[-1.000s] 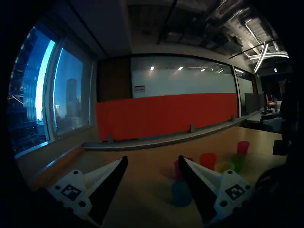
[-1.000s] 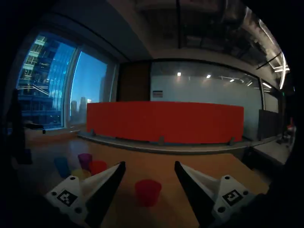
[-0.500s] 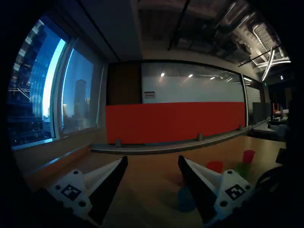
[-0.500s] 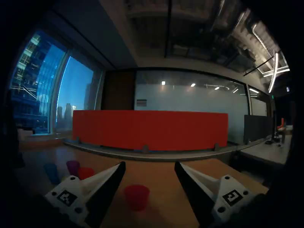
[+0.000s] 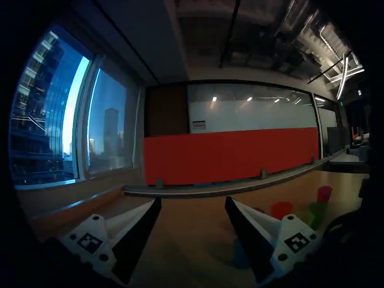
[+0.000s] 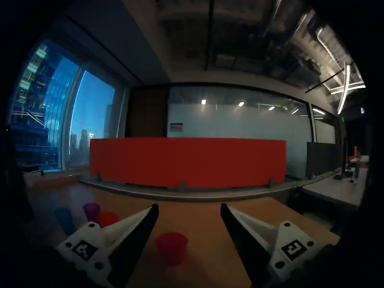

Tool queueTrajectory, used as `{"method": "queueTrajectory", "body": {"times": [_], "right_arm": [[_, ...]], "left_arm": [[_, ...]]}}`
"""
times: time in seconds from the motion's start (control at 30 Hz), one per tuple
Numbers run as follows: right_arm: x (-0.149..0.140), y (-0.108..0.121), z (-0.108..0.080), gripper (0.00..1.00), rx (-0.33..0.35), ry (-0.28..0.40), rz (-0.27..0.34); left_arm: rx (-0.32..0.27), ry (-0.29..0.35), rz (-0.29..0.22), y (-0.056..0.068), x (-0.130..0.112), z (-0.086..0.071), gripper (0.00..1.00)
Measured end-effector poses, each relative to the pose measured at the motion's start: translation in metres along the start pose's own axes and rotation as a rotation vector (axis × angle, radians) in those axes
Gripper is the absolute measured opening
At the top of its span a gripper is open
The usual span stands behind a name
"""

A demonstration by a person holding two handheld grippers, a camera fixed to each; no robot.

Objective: Pour water

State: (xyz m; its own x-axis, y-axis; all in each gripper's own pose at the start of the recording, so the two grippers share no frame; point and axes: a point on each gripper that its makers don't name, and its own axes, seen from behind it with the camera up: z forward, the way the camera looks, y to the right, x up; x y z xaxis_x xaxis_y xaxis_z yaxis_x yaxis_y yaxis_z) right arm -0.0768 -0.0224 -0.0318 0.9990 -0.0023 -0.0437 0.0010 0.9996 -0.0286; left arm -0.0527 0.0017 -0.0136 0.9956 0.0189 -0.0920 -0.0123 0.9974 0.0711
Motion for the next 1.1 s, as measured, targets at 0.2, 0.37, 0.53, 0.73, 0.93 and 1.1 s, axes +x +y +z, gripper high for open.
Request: {"method": "queueTrajectory", "body": {"times": [0.2, 0.37, 0.53, 0.73, 0.93, 1.1], "right_arm": [[0.001, -0.004, 0.0, 1.0, 0.002, -0.006, 0.009], [0.005, -0.009, -0.001, 1.0, 0.008, -0.003, 0.015], [0.007, -0.014, 0.002, 1.0, 0.016, -0.005, 0.01], [0.007, -0.021, 0.004, 1.0, 0.027, -0.006, 0.011], [0.005, -0.023, 0.005, 1.0, 0.031, -0.008, 0.01], [0.006, -0.021, 0.006, 1.0, 0.027, -0.009, 0.009]], "left_arm": [[-0.009, -0.012, -0.023, 0.006, -0.018, 0.0, 0.99], [-0.001, -0.026, -0.047, 0.005, -0.033, -0.001, 0.99], [0.006, -0.041, -0.065, 0.001, -0.046, -0.001, 0.99], [0.003, -0.056, -0.067, 0.002, -0.058, -0.002, 0.99], [-0.001, -0.065, -0.065, 0.004, -0.064, -0.002, 0.99], [-0.005, -0.076, -0.062, 0.005, -0.069, -0.002, 0.99]]}}
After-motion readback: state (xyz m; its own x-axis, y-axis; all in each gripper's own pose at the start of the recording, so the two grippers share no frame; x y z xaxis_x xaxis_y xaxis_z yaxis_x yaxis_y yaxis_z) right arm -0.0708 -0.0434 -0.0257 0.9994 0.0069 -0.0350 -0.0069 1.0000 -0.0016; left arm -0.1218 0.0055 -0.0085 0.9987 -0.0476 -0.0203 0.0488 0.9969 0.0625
